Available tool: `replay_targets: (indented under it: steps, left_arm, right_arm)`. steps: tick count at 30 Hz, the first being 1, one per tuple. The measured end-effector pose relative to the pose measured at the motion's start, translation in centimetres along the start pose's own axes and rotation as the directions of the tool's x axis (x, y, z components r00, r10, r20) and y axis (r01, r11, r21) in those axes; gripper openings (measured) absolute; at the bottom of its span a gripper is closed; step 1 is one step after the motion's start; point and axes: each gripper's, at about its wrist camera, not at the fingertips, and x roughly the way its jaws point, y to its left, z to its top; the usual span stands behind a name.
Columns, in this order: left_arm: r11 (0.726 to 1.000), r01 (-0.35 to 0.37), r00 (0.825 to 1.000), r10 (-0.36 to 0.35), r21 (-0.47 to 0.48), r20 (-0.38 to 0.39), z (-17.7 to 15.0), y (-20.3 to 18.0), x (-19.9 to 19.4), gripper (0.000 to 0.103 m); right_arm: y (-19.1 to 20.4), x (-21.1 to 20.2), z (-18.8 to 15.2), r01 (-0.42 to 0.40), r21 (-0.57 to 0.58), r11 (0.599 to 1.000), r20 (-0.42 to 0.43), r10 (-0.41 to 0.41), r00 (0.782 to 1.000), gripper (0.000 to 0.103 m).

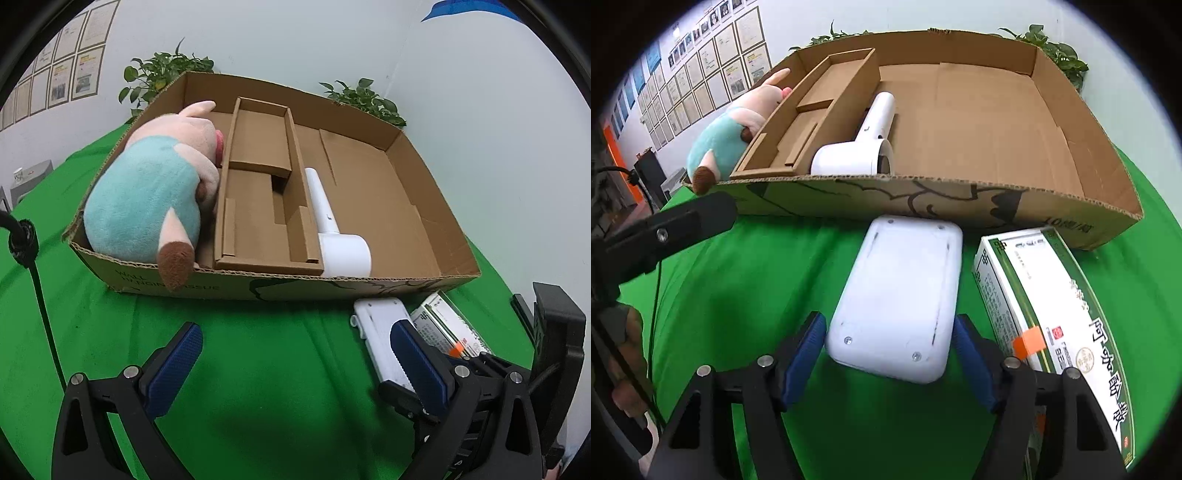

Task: Organize objects
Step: 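Move the right gripper to the white rectangular device on the table, then close the right gripper on the white rectangular device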

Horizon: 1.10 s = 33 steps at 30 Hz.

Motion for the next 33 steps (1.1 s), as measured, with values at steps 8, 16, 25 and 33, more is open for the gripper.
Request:
replay_targets:
  steps: [8,16,25,33]
  left_arm:
    - [0.975,0.222,0.966,-0.224,-0.029,-0.133,-1.2,-2.0,1.6,0.101]
    - [0.931,0.346,0.889,-0.366,-0.12,-0.276,-3.9,-3.9,4.6,0.082]
    - [0.937,0.326,0.898,-0.349,-0.125,-0.269,-4.7,-3.6,4.3,0.058]
    - [0.942,0.306,0.895,-0.333,-0.135,-0.295,-4.9,-3.8,4.1,0.044]
  right_arm:
    - [0.4,-1.7,-2.7,-0.085,0.009,0.996,-0.03,0.085,0.996,0.066]
    - [0.3,-3.5,-5.3,-0.115,0.019,0.993,-0.031,0.116,0.993,0.066]
    - [0.5,-4.0,-5.9,-0.117,0.013,0.993,-0.029,0.118,0.993,0.065]
    - [0.4,-4.3,-5.9,-0.17,0.054,0.984,-0.037,0.172,0.984,0.065]
